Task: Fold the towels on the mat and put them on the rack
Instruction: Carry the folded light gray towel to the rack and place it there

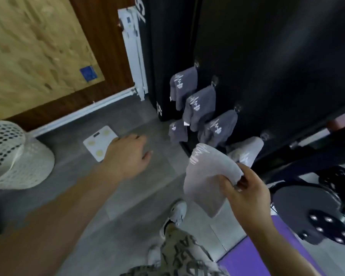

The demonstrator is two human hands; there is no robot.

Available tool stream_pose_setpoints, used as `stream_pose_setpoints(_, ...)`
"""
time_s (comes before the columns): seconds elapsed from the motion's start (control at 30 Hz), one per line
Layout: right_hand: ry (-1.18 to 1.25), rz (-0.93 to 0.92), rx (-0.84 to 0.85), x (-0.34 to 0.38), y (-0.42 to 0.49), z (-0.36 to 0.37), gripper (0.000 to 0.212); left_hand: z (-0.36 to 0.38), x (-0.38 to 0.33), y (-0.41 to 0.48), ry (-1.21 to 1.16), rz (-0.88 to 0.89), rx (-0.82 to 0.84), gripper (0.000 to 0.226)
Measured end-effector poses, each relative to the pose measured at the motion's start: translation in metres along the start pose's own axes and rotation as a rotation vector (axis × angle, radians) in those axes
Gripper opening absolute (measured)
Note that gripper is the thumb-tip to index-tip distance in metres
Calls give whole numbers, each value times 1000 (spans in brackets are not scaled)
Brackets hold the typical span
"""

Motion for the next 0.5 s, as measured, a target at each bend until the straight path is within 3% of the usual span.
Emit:
stream_pose_setpoints(0.23,17,62,-79,15,88,-2,28,-47,-38,126,4,128,-50,43)
stream_pose_setpoints(0.5,18,86,-198,57,155,2,30,-80,-77,216,-23,395,-155,36)
Point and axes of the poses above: each hand's wrist, its own y-axis towards the middle knuckle, its own z-axis out of the palm, x = y × z, the point moved 5 cm from there along y, towards the middle knuckle, and after that the axes turned 15 degrees about -z, right-handed, at the moved point
